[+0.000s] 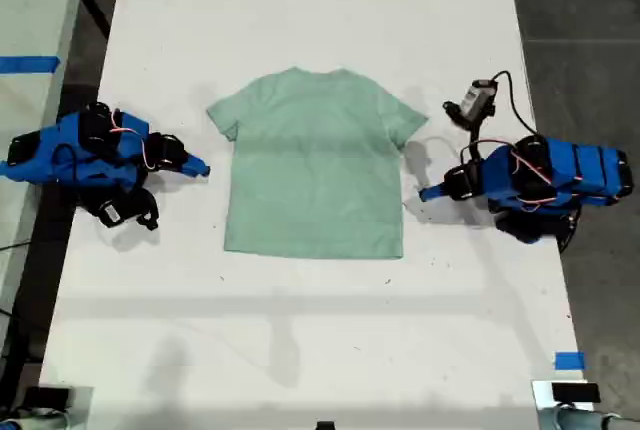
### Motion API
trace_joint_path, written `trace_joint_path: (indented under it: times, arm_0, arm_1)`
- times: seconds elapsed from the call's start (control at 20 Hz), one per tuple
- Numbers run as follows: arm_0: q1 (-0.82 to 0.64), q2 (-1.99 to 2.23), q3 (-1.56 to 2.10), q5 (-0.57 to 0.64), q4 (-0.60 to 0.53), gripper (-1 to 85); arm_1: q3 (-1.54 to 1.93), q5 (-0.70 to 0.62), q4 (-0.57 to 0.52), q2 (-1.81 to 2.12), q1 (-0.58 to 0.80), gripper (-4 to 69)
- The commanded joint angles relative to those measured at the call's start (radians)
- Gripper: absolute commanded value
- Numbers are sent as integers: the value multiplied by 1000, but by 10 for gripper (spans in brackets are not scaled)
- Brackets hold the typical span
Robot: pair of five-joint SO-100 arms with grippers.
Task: Fold tshirt
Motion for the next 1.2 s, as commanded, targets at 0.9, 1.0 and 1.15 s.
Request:
trace_joint_path:
  times: [0.9,1.0,1.15]
  arm_0:
    - [-124,-3,-66,-150,44,0]
    - [-141,-41,-109,-143,20,0]
    - [-140,-238,-210,-140,-60,0]
  arm_1:
    - [-92,828,0,6,-12,2]
    - [-163,770,2,-14,6,2]
    - [-333,699,2,-259,34,2]
